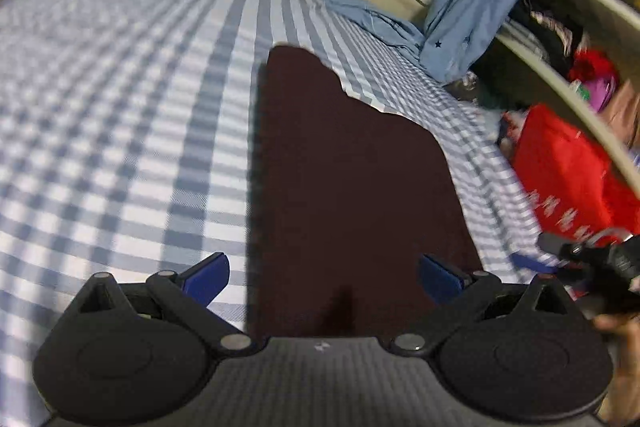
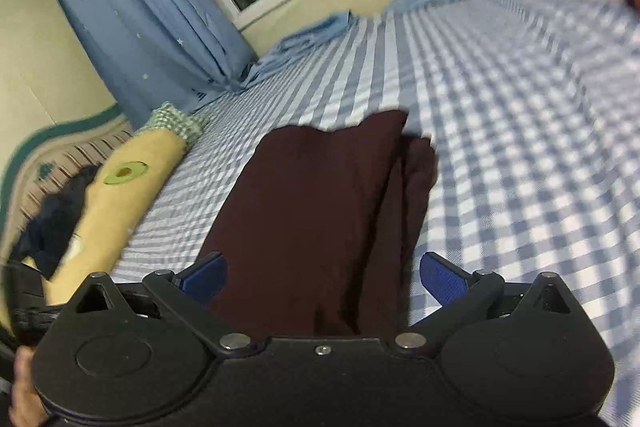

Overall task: Fold small clothes
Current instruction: 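Grasp the edge of the folded sweatshirt stack with the right gripper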

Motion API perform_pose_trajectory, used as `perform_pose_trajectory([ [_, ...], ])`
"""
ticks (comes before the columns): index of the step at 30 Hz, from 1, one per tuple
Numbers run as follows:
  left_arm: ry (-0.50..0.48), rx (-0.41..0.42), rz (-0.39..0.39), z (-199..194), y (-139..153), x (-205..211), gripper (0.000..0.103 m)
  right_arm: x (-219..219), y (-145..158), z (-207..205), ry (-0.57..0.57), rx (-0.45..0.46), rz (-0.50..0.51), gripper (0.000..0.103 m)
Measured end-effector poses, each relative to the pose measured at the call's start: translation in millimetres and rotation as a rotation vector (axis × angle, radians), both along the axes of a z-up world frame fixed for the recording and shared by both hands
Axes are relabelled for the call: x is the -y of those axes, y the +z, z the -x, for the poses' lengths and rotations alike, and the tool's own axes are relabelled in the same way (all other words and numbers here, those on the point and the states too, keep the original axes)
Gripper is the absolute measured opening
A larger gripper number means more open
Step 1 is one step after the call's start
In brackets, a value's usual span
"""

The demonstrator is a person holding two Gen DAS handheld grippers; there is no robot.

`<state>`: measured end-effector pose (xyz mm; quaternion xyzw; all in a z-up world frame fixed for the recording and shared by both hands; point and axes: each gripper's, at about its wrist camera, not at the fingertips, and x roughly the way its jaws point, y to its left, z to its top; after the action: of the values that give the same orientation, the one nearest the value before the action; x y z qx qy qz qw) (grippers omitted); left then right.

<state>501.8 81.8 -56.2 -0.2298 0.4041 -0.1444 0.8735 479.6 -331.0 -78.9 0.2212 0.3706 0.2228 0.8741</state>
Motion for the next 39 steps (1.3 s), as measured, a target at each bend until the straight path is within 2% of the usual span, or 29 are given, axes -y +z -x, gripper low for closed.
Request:
perform_pose_trajectory([
  [2, -0.003, -0.029, 0.046, -13.4, -13.5, -8.7, 0.101, 9.6, -14.4, -19.2, 0.020, -0.063, -0.089, 0.102],
  [4, -0.009, -0.041, 0.043, -24.8, -23.4, -13.9, 0.101, 17.1, -26.3, -37.3, 0.029, -0.104, -0.136, 0.102],
  [7, -0.023, -0.064, 0.037, -40.0, -38.3, -16.0, 0.101, 23.6, -38.8, -60.3, 0.039, -0.128, -0.132, 0.101],
  [10, -0.076, -0.031, 0.049, -48.4, -42.6, -13.2, 0.101, 27.0, -54.5, -81.4, 0.050, -0.164, -0.126, 0.100],
  [12, -0.095, -0.007, 0.093, -56.0, -46.1, -10.0, 0.101, 26.4, -67.3, -92.8, 0.073, -0.194, -0.145, 0.099],
  [17, -0.152, 0.008, 0.227, -77.8, -59.0, 0.9, 0.100, 24.8, -83.5, -114.0, 0.107, -0.159, -0.287, 0.099],
  [21, -0.151, 0.009, 0.223, -86.2, -61.2, 9.1, 0.102, 4.6, -85.4, -136.7, 0.143, -0.122, -0.299, 0.103],
  [24, -0.146, 0.009, 0.180, -82.6, -58.2, 8.6, 0.092, -10.3, -82.4, -146.2, 0.172, -0.100, -0.266, 0.102],
  [25, -0.146, 0.013, 0.149, -80.6, -56.7, 9.4, 0.084, -13.8, -80.7, -146.0, 0.180, -0.091, -0.241, 0.099],
  [26, -0.146, 0.018, 0.119, -79.1, -54.1, 10.6, 0.080, -17.1, -78.9, -145.3, 0.183, -0.083, -0.205, 0.093],
  [28, -0.142, 0.024, 0.069, -74.7, -50.2, 12.7, 0.073, -22.5, -75.1, -143.4, 0.175, -0.076, -0.136, 0.078],
  [29, -0.135, 0.029, 0.054, -73.4, -48.9, 14.1, 0.073, -24.3, -73.6, -141.8, 0.159, -0.078, -0.101, 0.067],
  [31, -0.127, 0.039, 0.031, -71.6, -47.0, 16.8, 0.068, -26.1, -72.2, -137.8, 0.131, -0.080, -0.079, 0.058],
  [32, -0.120, 0.046, 0.021, -69.8, -46.0, 17.9, 0.066, -28.5, -73.3, -136.6, 0.123, -0.079, -0.081, 0.049],
  [33, -0.112, 0.056, 0.014, -67.8, -44.8, 18.4, 0.058, -31.2, -73.0, -134.7, 0.125, -0.072, -0.081, 0.042],
  [34, -0.108, 0.069, 0.012, -63.9, -42.7, 17.2, 0.049, -33.7, -72.2, -132.7, 0.124, -0.062, -0.082, 0.039],
  [36, -0.105, 0.098, 0.007, -57.5, -36.6, 15.9, 0.038, -39.4, -68.5, -128.0, 0.114, -0.035, -0.073, 0.029],
  [39, -0.100, 0.132, 0.020, -47.0, -27.2, 11.7, 0.032, -49.6, -56.6, -122.4, 0.123, 0.013, -0.042, 0.026],
])
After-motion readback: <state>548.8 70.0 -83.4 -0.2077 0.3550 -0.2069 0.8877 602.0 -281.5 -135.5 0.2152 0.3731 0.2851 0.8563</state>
